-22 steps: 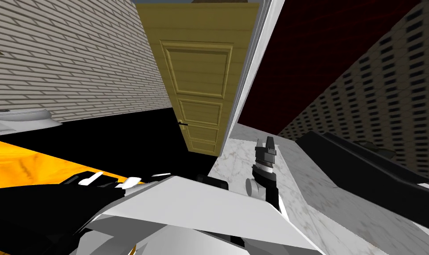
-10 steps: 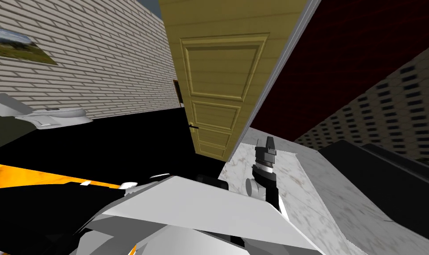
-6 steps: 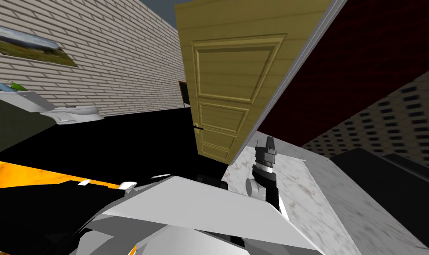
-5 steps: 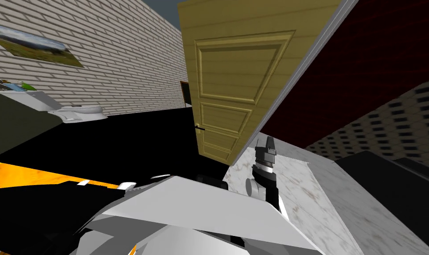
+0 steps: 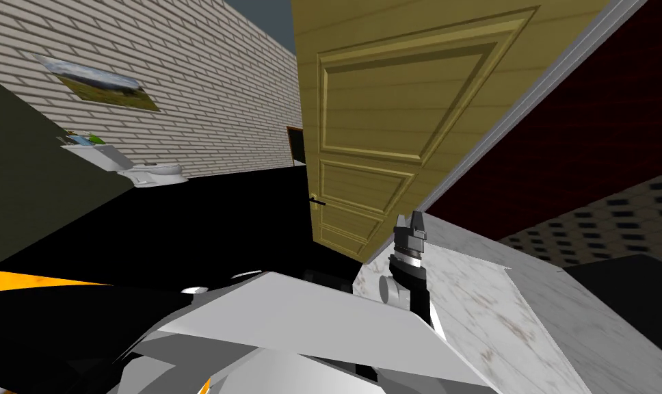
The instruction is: Push the door open
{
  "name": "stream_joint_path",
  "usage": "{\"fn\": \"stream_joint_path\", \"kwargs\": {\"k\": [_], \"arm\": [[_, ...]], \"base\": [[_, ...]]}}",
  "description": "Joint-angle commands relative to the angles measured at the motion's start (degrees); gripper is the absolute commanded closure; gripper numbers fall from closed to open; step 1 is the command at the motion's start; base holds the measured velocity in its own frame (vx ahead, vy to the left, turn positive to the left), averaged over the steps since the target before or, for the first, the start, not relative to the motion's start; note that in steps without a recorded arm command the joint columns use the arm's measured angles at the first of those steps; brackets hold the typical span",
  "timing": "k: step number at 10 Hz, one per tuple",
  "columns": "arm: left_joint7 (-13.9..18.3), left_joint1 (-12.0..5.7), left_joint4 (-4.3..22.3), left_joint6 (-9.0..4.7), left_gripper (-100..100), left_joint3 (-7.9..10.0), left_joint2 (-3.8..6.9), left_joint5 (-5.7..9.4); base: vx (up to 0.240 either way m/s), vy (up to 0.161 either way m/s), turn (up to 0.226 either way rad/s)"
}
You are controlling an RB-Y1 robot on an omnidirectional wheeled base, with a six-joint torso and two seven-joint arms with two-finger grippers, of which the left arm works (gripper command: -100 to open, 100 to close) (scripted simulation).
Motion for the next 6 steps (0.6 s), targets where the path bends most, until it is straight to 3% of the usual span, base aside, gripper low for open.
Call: {"fn": "stream_joint_path", "kwargs": {"k": [1,2,4,6], "arm": [[-0.1,0.03,0.0,-0.5,100,1.87,-0.21,0.28],[-0.2,0.11,0.0,-0.48,100,2.89,-0.6,0.38],[0.0,0.27,-0.3,-0.19,100,0.46,0.13,0.5],[0.0,0.13,-0.8,-0.18,100,-1.33,0.68,0.67]], "base": [[0.099,0.144,0.106],[0.094,0.12,0.088],[0.026,0.053,0.098],[0.047,0.12,0.169]]}}
